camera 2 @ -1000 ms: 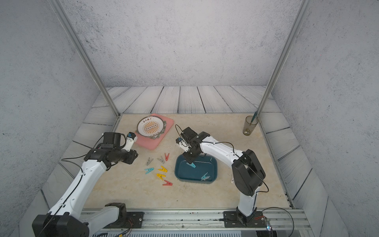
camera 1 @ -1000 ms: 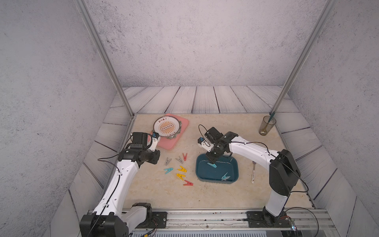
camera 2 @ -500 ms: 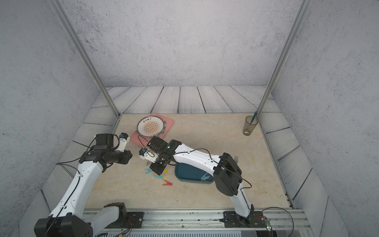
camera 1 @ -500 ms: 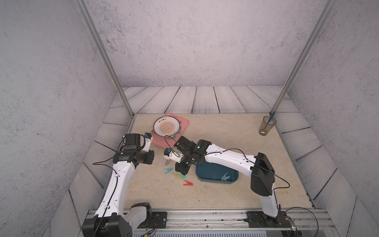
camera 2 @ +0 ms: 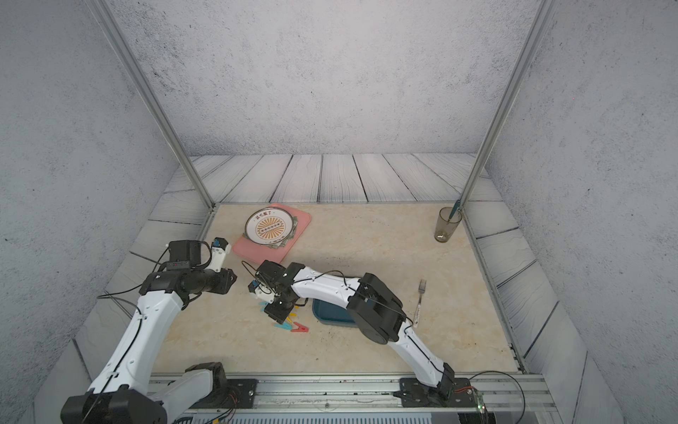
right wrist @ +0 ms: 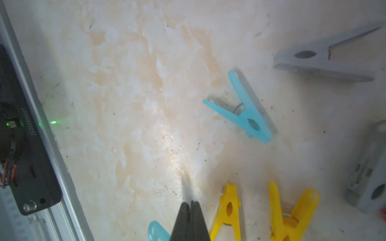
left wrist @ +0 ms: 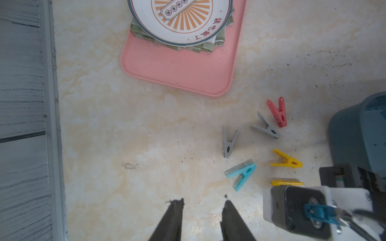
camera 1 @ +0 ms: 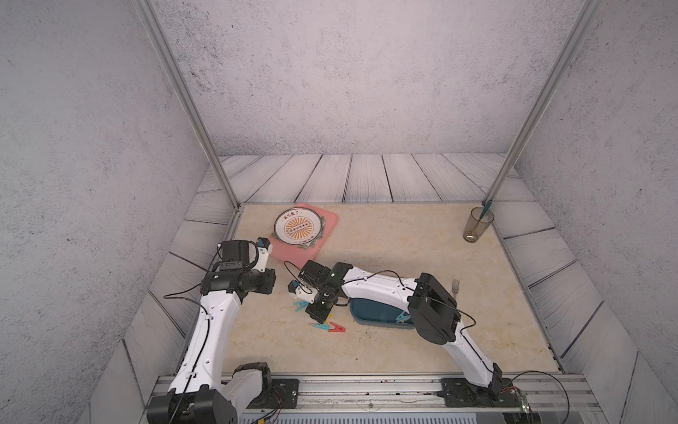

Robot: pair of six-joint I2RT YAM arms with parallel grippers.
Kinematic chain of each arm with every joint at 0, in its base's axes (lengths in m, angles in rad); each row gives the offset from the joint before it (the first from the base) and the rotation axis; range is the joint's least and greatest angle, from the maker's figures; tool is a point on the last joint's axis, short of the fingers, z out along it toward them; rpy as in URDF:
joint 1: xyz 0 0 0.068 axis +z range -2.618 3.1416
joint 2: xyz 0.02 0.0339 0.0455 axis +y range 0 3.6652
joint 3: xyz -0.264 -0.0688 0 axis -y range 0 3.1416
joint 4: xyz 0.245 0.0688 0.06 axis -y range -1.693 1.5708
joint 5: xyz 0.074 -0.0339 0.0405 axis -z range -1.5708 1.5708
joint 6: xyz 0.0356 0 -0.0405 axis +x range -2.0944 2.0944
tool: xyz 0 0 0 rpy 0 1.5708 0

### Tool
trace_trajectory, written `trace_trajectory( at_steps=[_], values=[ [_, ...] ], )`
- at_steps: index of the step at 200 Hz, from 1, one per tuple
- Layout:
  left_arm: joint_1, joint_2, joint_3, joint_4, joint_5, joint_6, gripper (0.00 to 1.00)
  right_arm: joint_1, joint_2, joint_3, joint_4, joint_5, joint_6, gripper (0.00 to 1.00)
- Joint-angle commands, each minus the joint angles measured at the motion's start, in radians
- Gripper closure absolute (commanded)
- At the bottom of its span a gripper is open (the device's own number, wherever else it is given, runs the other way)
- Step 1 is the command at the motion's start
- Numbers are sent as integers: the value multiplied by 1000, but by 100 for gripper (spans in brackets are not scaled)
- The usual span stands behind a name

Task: Take the clothespins out of the storage box
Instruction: Place the clothespin at the center of the board.

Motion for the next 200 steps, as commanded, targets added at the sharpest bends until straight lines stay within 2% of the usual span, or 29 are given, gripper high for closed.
trace_trajectory(
  at_steps=[1, 42, 67, 118, 156, 200],
  values=[
    [8, 20, 47, 7, 25, -9, 63, -1, 24, 25, -7, 1, 13, 93],
    [-4, 74, 122, -13, 68, -23, 63, -18, -27, 24, -38, 19, 26, 78],
    [-33, 101, 170, -38, 76, -30, 63, -59, -112, -25, -43, 32, 73, 72],
    [-141, 129, 215, -74, 99, -41, 63, -186, -314, -123, -172, 148, 197, 70],
    [-223, 129, 193, -87, 95, -27, 63, -246, -430, -236, -349, 307, 278, 70],
    [-256, 146, 184, -87, 62, 5, 63, -328, -479, -358, -541, 469, 557, 69]
  ],
)
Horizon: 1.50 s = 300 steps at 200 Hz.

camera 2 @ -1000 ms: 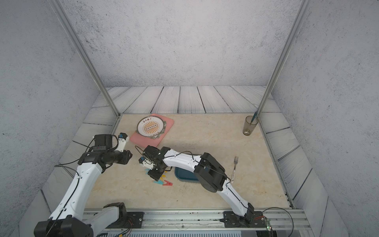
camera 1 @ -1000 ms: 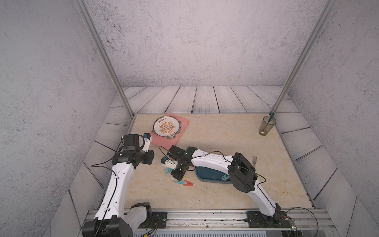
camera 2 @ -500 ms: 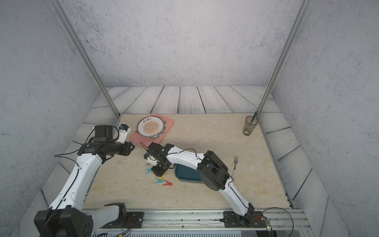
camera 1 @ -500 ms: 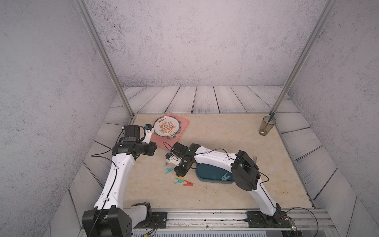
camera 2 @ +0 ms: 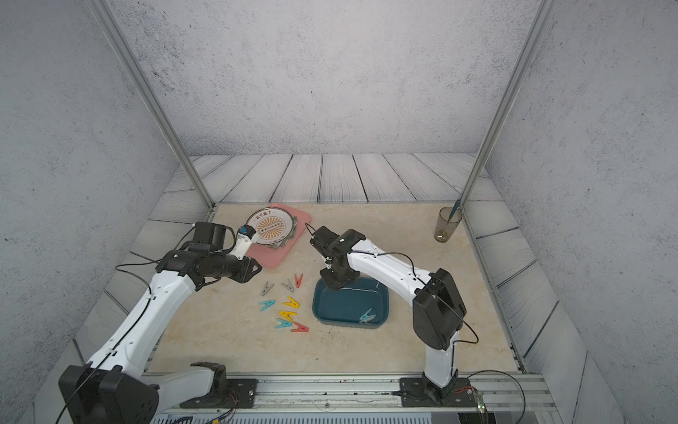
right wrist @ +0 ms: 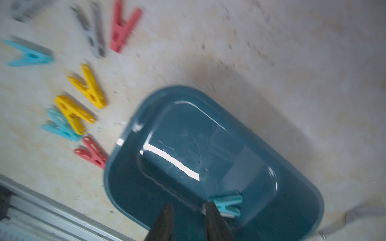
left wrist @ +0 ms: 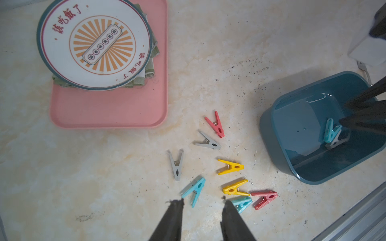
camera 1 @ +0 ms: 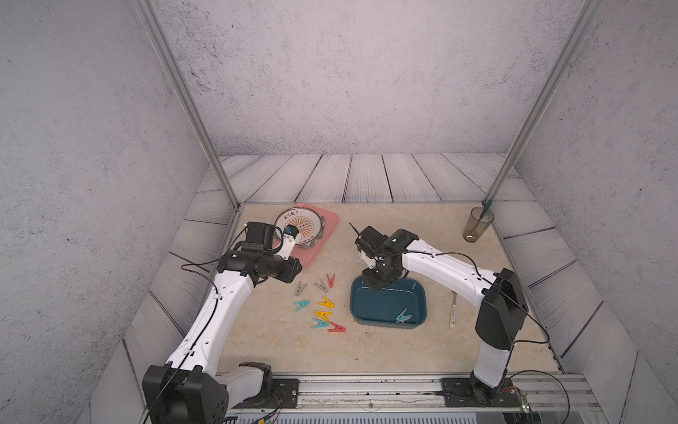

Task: Take the clothespins out of the storage box
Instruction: Place the clothespin at the center of the board, then adjust the storage box at the center of the board.

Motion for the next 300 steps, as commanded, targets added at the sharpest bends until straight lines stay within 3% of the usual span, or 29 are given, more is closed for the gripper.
trace_trajectory(
  at_steps=[1, 33, 81, 153, 199, 260, 300],
  values=[
    [-8, 16, -5, -17, -17, 25, 63, -44, -31, -62, -173, 131, 214, 69],
    [-8, 29, -8, -9, -27, 29, 63, -90, -3, -129, -179, 110, 371, 66],
    [-10, 35, -42, 18, -27, 18, 63, -108, 63, -177, -95, 13, 475, 63],
    [-10, 23, -86, 42, -31, 22, 63, -123, 140, -273, 15, -40, 534, 63],
    [-10, 12, -104, 47, -37, 20, 63, -130, 176, -244, 21, -38, 503, 65],
    [-10, -6, -131, 60, -56, 12, 63, -131, 49, -265, -23, 46, 527, 65],
    [-9, 8, -148, 94, -51, 16, 63, -129, -38, -272, -59, 49, 646, 61]
  ],
)
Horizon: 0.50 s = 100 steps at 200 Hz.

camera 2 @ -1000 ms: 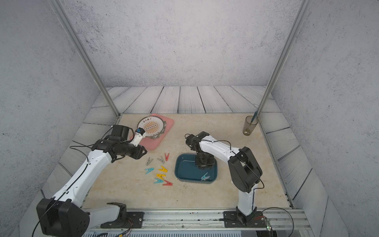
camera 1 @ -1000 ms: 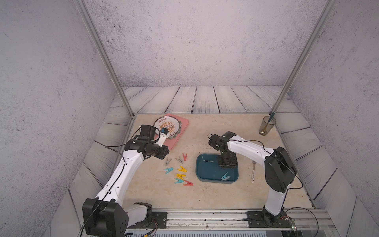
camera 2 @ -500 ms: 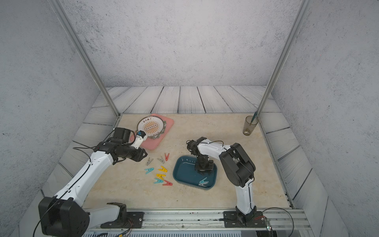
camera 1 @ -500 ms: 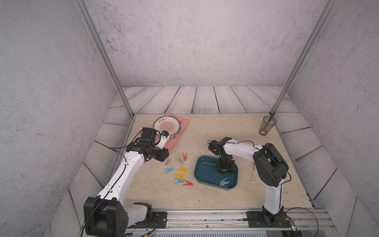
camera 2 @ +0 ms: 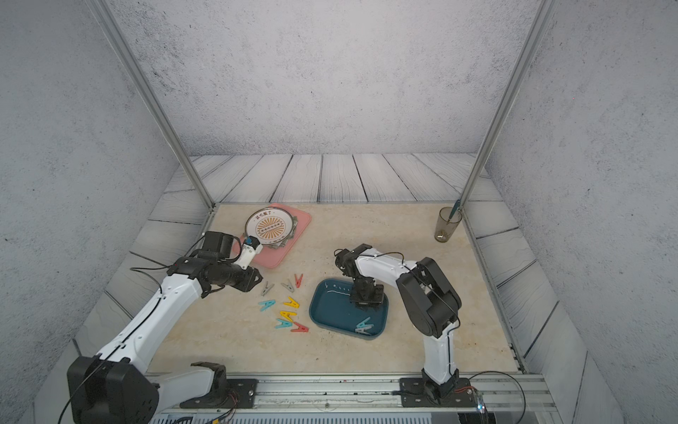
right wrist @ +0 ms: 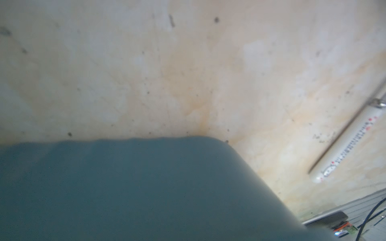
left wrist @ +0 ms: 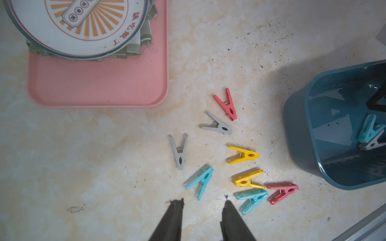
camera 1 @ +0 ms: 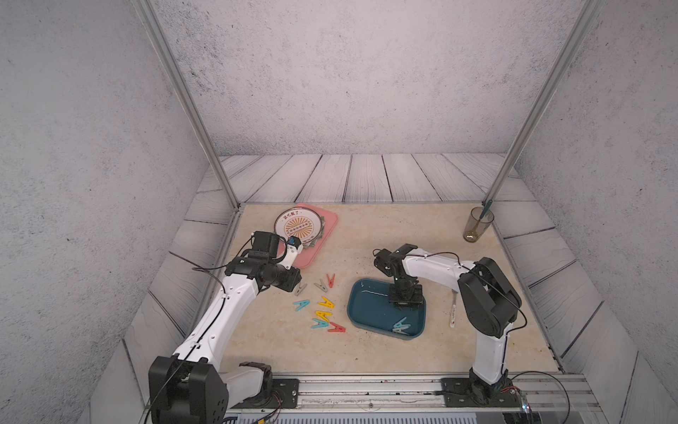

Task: Take the clothespins out of the storage box
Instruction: Adjust the storage box at the center of the board, then pick up the clothespin from the storage box.

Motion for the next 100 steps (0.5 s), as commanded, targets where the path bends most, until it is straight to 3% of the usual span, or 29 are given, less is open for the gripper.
trace_trajectory(
  at_steps=[1, 53, 100],
  values=[
    [-6, 2, -17, 30, 2, 3, 63, -3, -95, 1, -60, 32, 104, 61],
    [-6, -1, -44, 41, 2, 17, 63, 8, -144, -48, -52, -15, 375, 62],
    [-6, -45, -85, 51, 5, 16, 63, 48, -158, -99, 36, -27, 479, 62]
  ],
)
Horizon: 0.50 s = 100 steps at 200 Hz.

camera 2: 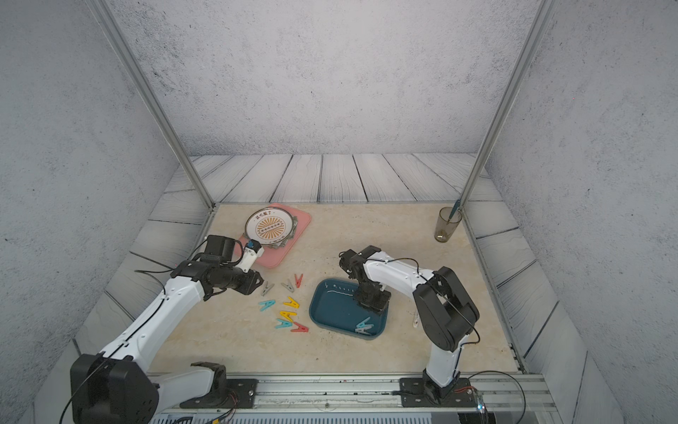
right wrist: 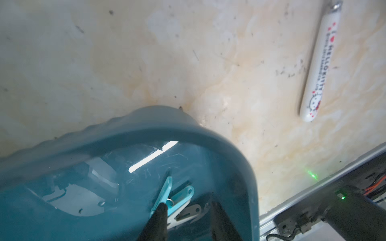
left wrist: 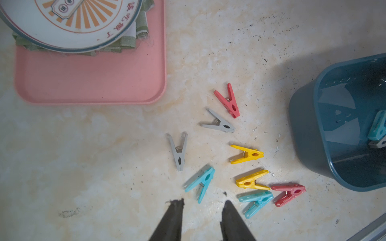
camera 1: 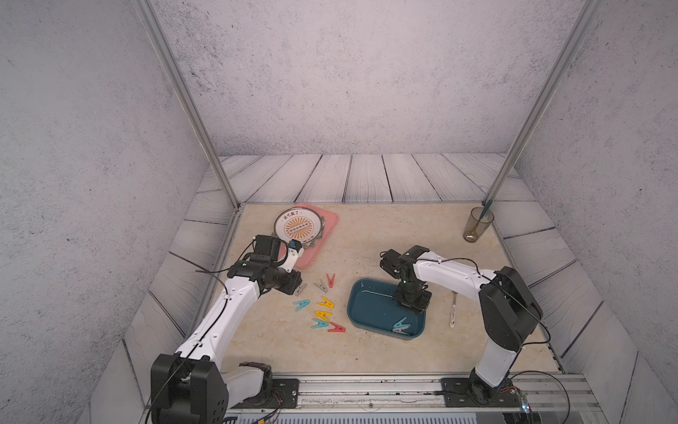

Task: Take the clothespins out of the storage box
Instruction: Pick up the clothespin from the storage box.

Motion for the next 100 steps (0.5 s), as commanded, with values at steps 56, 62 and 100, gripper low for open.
trace_trajectory(
  at_steps=[56, 62, 100],
  values=[
    [-6, -62, -47, 4, 5, 10, 63, 74, -7, -27, 62, -33, 141, 62],
    [-6, -66, -50, 4, 5, 9, 63, 76, -7, -40, 74, -37, 148, 62],
    [-6, -96, -73, -11, 2, 8, 63, 90, 22, -94, 140, -66, 172, 63]
  ],
)
